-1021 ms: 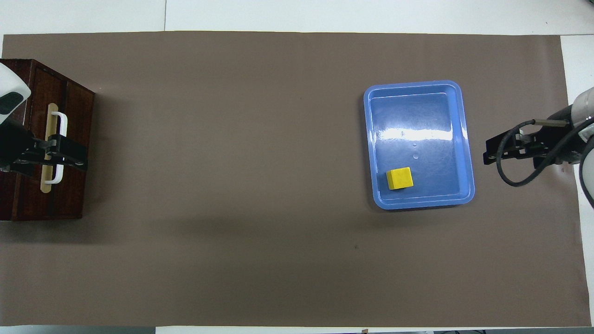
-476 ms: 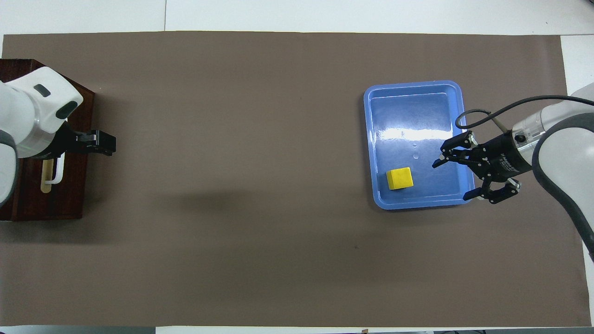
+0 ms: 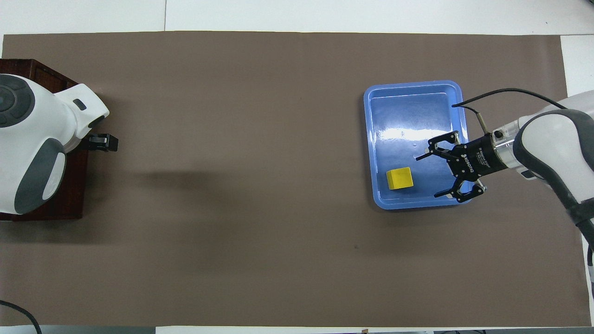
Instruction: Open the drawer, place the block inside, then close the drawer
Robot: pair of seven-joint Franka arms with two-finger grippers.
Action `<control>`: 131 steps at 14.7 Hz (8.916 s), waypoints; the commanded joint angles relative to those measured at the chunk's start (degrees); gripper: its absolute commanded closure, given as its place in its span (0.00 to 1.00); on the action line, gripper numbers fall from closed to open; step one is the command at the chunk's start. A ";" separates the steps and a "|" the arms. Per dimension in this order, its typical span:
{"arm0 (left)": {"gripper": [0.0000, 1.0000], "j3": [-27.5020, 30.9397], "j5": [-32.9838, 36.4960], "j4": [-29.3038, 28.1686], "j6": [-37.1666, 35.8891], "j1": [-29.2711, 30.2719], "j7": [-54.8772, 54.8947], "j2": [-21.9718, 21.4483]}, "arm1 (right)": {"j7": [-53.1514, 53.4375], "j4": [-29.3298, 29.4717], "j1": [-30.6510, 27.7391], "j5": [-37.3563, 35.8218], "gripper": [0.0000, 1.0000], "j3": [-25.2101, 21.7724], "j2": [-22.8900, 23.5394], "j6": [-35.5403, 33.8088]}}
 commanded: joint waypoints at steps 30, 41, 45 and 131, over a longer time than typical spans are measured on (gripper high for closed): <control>0.00 -0.39 -0.51 -3.01 8.83 -12.38 -21.92 3.64 | -3.73 -3.92 0.49 10.17 0.67 0.52 7.16 7.98; 0.00 -0.39 -17.65 15.28 -12.01 -13.35 -48.07 4.17 | 2.04 6.96 2.59 9.47 1.00 0.78 6.37 2.54; 0.00 -0.39 -21.25 14.93 -10.79 -13.61 -63.89 3.99 | 16.01 14.61 10.05 10.08 1.00 1.04 6.28 2.53; 0.00 0.23 -11.68 7.37 -0.94 3.25 -80.99 3.55 | -52.78 23.06 5.15 -35.89 0.00 0.69 -11.74 -17.86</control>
